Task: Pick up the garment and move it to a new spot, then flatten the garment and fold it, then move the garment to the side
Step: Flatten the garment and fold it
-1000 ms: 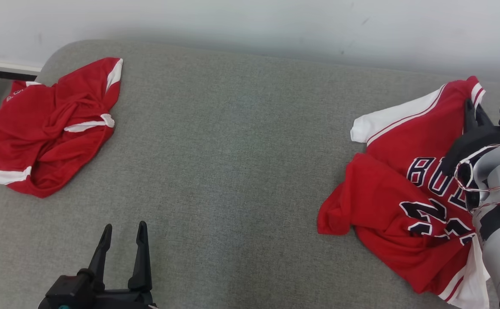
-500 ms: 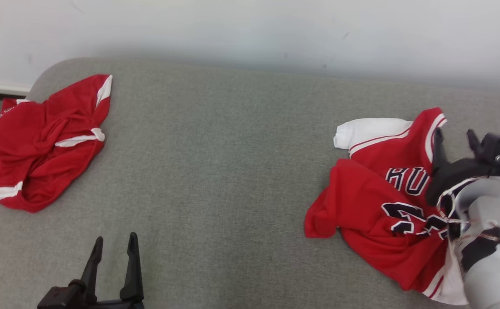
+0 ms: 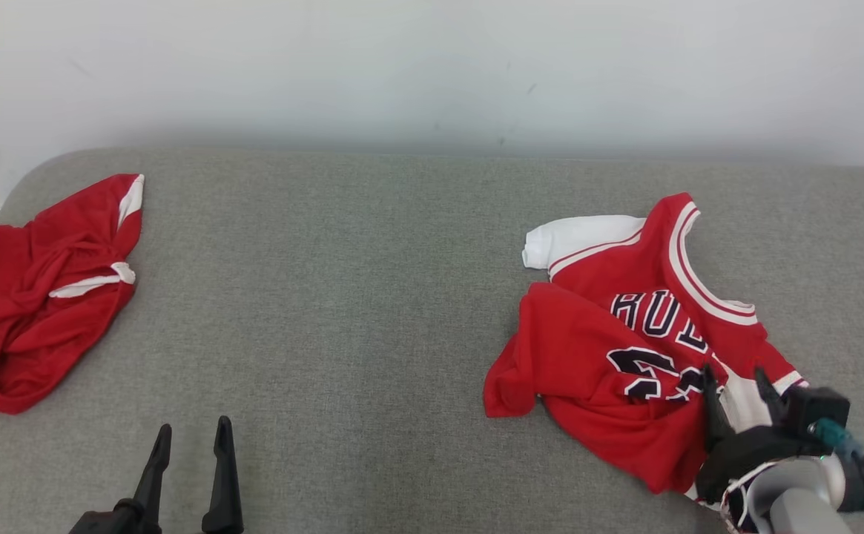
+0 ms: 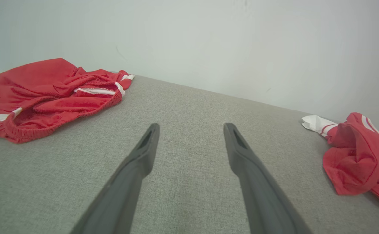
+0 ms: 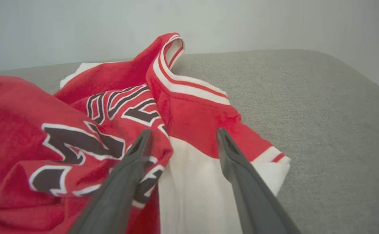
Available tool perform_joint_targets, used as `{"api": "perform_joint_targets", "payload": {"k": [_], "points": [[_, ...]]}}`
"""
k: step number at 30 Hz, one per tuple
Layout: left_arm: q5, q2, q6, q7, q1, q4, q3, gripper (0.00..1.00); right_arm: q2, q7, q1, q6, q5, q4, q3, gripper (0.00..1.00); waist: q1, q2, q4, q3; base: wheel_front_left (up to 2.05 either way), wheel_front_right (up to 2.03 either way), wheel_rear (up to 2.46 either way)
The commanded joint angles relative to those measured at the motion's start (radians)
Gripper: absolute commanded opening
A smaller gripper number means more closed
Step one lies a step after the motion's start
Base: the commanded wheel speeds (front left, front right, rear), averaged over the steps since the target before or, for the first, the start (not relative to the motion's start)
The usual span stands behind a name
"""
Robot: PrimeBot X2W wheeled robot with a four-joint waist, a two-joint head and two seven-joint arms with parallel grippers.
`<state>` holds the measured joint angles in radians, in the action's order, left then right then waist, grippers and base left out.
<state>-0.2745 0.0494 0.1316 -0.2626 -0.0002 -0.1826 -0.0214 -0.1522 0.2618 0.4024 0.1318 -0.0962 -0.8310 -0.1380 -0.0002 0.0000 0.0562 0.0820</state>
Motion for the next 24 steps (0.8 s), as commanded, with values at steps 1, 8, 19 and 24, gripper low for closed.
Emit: {"api": "perform_joint_targets", "payload": {"k": [1, 8, 19, 24], "points": [[0.005, 0.001, -0.002, -0.004, 0.006, 0.001, 0.001, 1.00, 0.014, 0.004, -0.029, -0.002, -0.011, 0.008, 0.014, 1.00, 0.0002, 0.0000, -0.007, 0.002, 0.00, 0.00, 0.00], [0.001, 0.002, -0.002, -0.004, 0.000, -0.005, 0.014, 1.00, 0.022, 0.003, -0.119, -0.002, -0.041, 0.087, 0.003, 1.00, 0.0002, 0.0000, 0.015, 0.002, 0.00, 0.00, 0.00], [-0.005, 0.001, -0.002, -0.004, 0.038, -0.001, 0.008, 1.00, 0.029, -0.023, -0.299, -0.002, -0.066, 0.243, -0.015, 1.00, 0.0002, 0.0000, 0.007, -0.018, 0.00, 0.00, 0.00], [0.000, 0.001, -0.002, -0.004, 0.028, 0.002, 0.008, 1.00, 0.041, -0.060, -0.308, -0.002, -0.065, 0.267, -0.002, 0.52, 0.0002, 0.0000, -0.004, -0.017, 0.00, 0.00, 0.00]]}}
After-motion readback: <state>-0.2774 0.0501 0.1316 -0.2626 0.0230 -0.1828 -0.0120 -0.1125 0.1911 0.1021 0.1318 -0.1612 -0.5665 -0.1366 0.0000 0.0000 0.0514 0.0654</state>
